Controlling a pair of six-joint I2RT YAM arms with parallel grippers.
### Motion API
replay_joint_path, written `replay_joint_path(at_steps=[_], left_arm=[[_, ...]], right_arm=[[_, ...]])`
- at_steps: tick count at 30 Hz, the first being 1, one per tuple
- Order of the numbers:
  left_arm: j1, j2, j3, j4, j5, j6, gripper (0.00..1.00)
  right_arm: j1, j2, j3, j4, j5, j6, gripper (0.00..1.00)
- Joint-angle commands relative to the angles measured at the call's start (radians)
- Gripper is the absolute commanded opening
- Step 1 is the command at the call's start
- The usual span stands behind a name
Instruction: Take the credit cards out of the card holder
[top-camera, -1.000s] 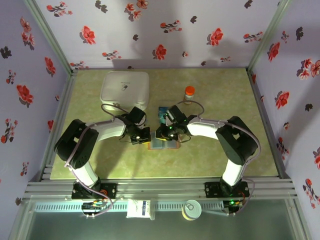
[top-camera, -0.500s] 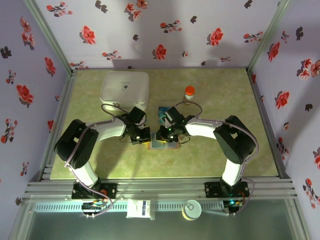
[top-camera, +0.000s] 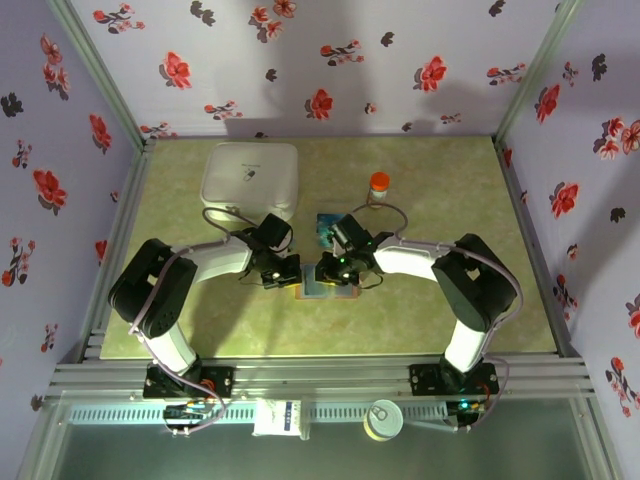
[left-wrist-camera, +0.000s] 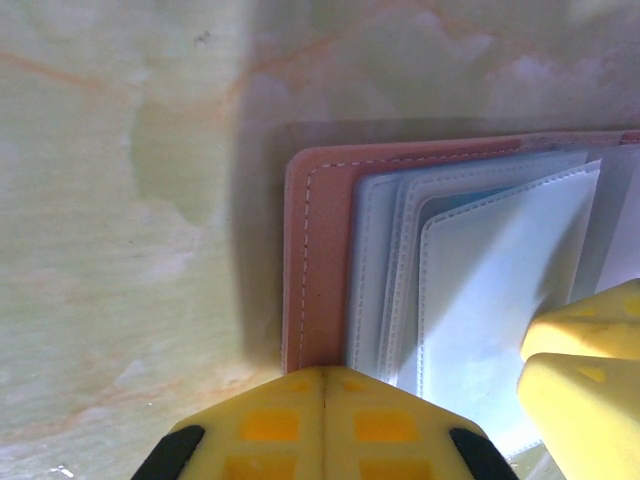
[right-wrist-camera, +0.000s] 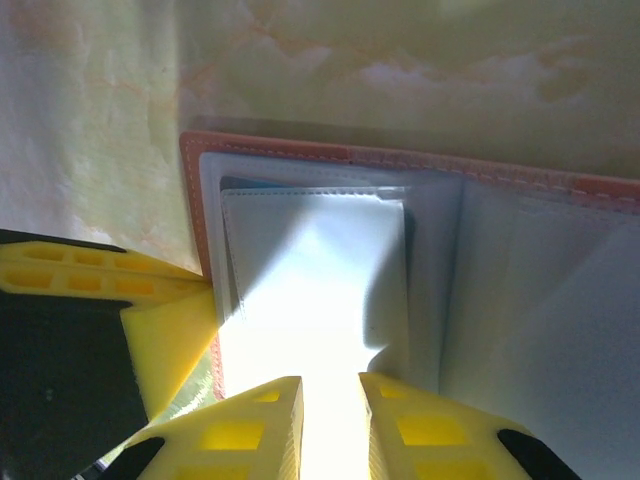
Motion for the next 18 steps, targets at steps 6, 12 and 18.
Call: replay_joint_path(at_steps=[6,12,18], left_arm=[[0.008,-0.016,-0.014,-0.074,-0.059,0.026,0.0],[0.012,-0.041,0.0,-0.089,-0.059,0.024,0.0],[0.016,-0.077,0.029,-0.105,-0.05,0.012,0.0]], right_arm=[[-0.016,-0.012,-0.023,-0.009,0.001,-0.02,0.22],[-0.029,-0.016,-0.042,0.008,-0.016,-0.02,0.21],[-0.044,-0.021,-0.068,0.054,-0.047,-0.012,0.21]])
